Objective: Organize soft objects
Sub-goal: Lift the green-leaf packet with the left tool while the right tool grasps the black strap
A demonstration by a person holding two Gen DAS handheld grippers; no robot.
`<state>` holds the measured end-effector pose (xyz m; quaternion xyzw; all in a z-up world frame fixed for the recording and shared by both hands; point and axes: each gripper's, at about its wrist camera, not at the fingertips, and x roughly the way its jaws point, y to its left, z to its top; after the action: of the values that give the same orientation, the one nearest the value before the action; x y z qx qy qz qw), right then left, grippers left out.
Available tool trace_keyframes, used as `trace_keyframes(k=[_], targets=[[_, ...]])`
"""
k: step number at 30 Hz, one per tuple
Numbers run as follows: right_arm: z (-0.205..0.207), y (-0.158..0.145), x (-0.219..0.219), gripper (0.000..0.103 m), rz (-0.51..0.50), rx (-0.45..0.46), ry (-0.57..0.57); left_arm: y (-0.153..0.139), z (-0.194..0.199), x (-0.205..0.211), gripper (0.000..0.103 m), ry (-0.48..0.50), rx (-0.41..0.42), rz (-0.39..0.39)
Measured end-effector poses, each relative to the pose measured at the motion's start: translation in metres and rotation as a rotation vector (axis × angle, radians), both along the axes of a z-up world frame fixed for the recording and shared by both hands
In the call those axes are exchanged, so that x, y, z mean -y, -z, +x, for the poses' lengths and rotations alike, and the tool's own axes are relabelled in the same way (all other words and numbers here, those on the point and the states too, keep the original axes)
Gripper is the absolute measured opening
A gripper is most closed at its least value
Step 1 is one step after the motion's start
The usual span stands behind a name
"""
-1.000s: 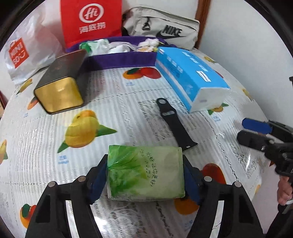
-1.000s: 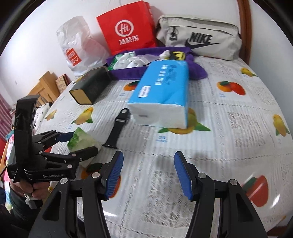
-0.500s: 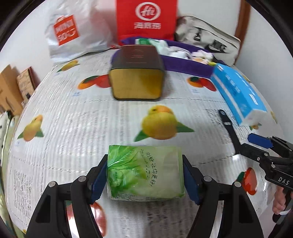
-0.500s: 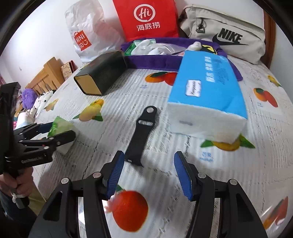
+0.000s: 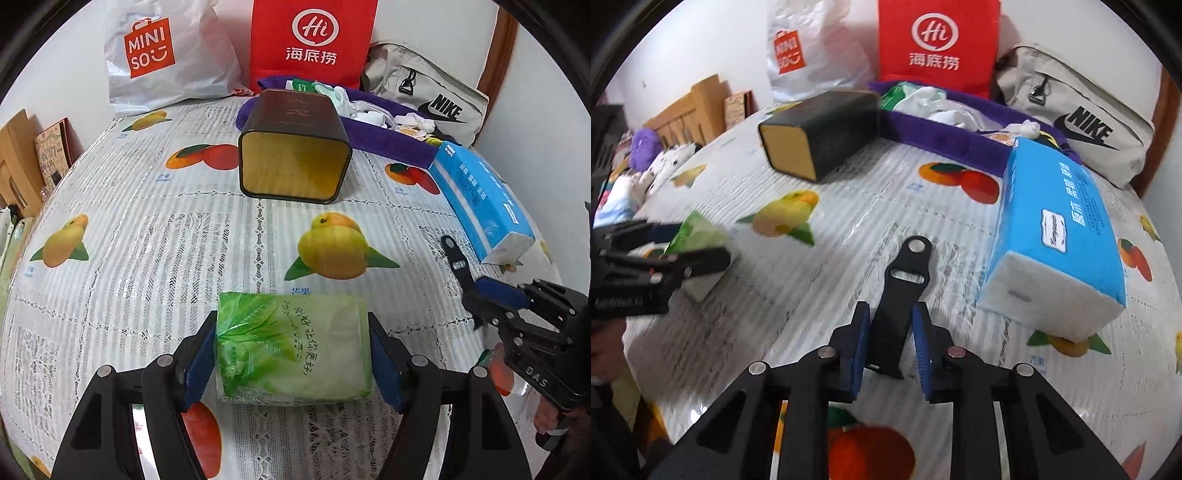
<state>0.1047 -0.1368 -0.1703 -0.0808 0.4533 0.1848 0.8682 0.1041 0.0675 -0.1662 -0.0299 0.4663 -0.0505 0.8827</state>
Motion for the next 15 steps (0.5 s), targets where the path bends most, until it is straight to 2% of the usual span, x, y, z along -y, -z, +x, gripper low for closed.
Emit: trace_keyframes(k=[4,8,11,15], targets=[[0.003,0.0,0.004,0.025,0.037,-0.032,0.029,0.0,0.0,0.0,0.072,0.0,0.002,0.003],[0.007,0.004,-0.001,0.027,0.046,-0.002,0.049,0.0,0.001,0.002,0.073,-0.002,-0.001,0.013],[0.003,0.005,-0.003,0.023,0.027,0.028,0.018,0.0,0.001,0.003,0.072,-0.001,0.001,0.017],[-0.006,0.001,0.012,0.021,0.047,-0.001,0.008,0.001,0.0,0.007,0.073,0.0,0.021,0.054]])
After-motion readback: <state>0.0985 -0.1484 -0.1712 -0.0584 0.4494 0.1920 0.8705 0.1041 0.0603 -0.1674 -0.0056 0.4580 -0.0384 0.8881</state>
